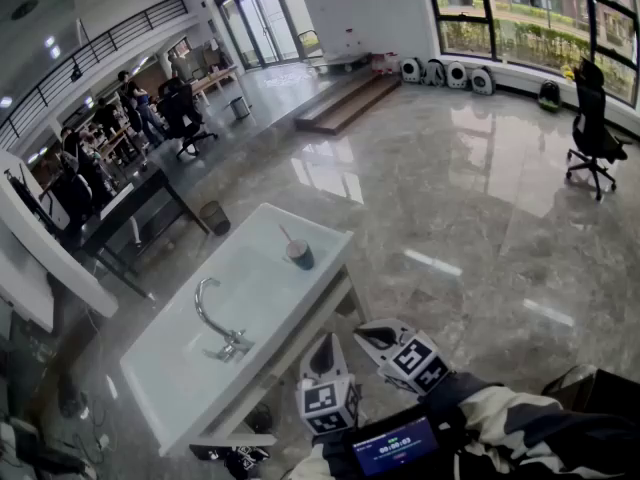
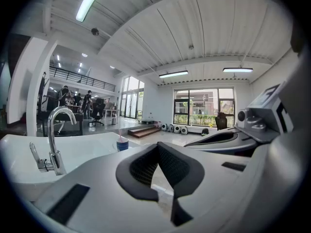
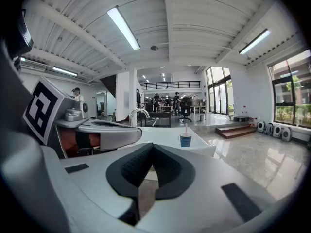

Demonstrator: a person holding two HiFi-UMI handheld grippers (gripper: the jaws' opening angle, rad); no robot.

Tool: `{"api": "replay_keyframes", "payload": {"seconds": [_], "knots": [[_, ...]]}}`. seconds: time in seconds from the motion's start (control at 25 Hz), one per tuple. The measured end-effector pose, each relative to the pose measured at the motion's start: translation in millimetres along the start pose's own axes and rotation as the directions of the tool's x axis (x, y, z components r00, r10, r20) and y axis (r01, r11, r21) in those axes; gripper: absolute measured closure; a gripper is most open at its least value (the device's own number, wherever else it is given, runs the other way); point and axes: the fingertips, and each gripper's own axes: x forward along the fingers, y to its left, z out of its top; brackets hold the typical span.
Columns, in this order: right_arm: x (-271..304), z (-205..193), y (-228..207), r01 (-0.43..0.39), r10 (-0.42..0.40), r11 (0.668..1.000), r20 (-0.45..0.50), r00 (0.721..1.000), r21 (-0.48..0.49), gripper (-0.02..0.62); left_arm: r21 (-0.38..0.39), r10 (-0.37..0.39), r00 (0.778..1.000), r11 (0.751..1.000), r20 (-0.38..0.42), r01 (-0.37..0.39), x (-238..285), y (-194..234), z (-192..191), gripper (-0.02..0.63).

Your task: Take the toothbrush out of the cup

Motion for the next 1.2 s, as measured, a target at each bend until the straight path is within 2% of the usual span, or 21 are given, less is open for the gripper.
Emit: {"api": "replay_keyframes", "payload": {"seconds": [0.16,0.4,0.56,0.88,1.2], "knots": [[20.6,7.2,-10.5,0.014,-0.014,1.000,-0.011,1.000,0.004,0.600,-0.012,-0.002,1.000,1.000,-0.001,0.002,21.7,22.3,8.1,0.601],[59.8,29.0,-30.3,0.078,-0.078,0.997,0.001,0.997,0.019,0.600,0.028,-0.061,0.998,0.998,0.018,0.060,52.7,52.0,31.0,0.601],[92.3,43.0,-40.2,0.116,-0.116,0.993,0.016,0.993,0.017,0.600,0.040,-0.079,0.996,0.996,0.039,0.077,75.8,86.1,45.3,0.601],[124.5,40.1,-52.5,0.182,-0.182,0.983,0.004,0.983,0.017,0.600,0.026,-0.118,0.992,0.993,0.049,0.116,99.0,122.0,37.3,0.601],[133.7,30.0,-55.0,0.193,-0.192,0.981,-0.022,0.981,0.019,0.600,-0.011,-0.129,0.991,0.992,0.025,0.129,112.0,131.7,24.4,0.601]]}}
